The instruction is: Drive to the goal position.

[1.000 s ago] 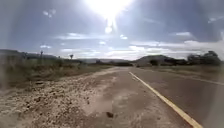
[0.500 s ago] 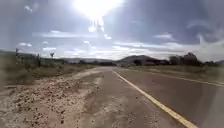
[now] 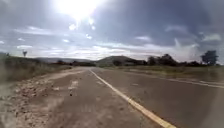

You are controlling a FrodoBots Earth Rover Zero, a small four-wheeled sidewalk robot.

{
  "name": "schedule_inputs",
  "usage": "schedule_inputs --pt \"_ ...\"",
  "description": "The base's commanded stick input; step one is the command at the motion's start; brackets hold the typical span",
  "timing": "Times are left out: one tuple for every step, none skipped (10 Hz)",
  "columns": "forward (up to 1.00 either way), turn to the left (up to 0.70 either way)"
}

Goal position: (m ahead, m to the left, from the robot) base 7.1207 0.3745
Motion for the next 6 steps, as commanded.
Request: schedule_inputs --pt "1.0 0.0" --pt "1.0 0.0" --pt "1.0 0.0" --pt "1.0 0.0" --pt "1.0 0.0" --pt "1.0 0.0"
